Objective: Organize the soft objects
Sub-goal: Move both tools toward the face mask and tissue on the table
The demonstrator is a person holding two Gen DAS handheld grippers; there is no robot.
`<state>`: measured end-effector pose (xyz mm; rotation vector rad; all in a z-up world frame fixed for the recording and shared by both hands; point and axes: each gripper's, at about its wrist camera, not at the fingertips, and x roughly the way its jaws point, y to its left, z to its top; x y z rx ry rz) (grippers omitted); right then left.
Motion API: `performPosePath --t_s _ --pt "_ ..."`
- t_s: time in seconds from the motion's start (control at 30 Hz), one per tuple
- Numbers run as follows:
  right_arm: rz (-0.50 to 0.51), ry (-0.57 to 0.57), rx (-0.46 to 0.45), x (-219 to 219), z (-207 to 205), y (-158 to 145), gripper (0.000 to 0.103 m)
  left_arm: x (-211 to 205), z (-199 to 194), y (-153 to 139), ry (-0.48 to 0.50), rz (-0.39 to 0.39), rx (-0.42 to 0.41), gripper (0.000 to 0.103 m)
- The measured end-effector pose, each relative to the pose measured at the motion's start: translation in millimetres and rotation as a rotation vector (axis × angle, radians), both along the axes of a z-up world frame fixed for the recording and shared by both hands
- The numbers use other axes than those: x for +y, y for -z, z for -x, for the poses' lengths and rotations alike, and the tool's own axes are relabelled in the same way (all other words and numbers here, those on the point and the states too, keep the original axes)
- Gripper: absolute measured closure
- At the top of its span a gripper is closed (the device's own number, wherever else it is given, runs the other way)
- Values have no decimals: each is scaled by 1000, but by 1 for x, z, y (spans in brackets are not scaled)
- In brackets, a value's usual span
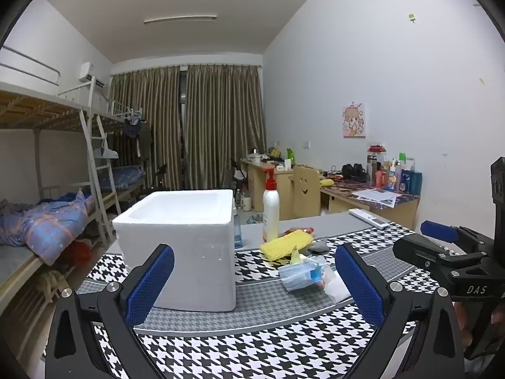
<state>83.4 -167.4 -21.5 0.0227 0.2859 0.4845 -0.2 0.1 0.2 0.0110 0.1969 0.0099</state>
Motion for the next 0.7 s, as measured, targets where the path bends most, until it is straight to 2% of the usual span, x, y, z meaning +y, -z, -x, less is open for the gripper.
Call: performPosePath --t_s 0.33,0.7 --pt "-14 0 -4 -4 2 -8 1 0 0 3 -50 14 -18 1" --pt "-16 2 -17 -4 4 -5 1 3 -10 2 -27 18 16 1"
